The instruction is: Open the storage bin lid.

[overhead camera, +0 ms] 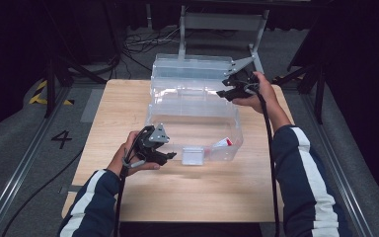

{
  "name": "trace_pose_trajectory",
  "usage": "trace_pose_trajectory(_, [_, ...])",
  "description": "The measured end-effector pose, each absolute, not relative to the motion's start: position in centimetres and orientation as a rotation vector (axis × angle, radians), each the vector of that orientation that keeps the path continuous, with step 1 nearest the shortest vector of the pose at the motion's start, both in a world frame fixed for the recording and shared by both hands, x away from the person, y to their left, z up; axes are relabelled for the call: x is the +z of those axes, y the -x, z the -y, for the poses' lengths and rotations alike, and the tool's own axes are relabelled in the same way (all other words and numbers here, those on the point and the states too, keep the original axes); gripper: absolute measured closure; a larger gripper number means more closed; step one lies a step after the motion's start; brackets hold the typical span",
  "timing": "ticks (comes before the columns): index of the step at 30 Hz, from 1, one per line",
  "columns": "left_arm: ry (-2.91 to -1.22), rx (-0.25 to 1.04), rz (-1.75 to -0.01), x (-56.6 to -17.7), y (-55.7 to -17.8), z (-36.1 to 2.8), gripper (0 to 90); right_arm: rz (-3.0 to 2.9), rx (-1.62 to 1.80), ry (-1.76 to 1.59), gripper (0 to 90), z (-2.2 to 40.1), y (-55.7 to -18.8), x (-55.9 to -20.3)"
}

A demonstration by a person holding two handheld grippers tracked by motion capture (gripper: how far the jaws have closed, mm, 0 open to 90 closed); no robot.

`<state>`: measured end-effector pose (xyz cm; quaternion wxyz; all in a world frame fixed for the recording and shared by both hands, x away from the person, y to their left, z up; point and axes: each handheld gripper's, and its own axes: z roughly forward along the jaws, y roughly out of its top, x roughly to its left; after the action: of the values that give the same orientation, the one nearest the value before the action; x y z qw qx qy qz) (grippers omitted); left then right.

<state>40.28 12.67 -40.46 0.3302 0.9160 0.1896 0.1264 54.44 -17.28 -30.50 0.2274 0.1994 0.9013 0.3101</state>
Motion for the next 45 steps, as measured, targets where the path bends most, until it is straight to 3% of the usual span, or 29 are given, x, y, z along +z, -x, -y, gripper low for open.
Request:
trace_pose_trajectory(6, [-2.419, 0.319, -0.486, -40.8, -40.7, -12.3, 53.2, -2.537, 0.836, -0.536, 62.2, 16.7, -55.2, -30.3])
trace_pose_trajectory(17, [-2.465, 0.315, -0.466, -41.4, -41.2, -11.7, 58.5, -2.504, 0.717, -0.514, 59.7, 16.0, -55.7, -29.2])
trace_pose_trajectory(22, [-2.474, 0.322, -0.46, -41.5, -41.3, -11.5, 60.9, -2.54, 0.617, -0.515, 62.4, 15.7, -56.7, -29.9])
trace_pose_trajectory(25, [-2.478, 0.337, -0.458, -41.5, -41.4, -11.6, 67.0, -2.567, 0.599, -0.529, 66.1, 15.3, -57.3, -30.2])
trace_pose_trajectory(45, [-2.456, 0.298, -0.477, -41.8, -41.8, -11.5, 66.6, -2.642, 0.468, -0.366, 77.5, 13.4, -57.5, -30.1])
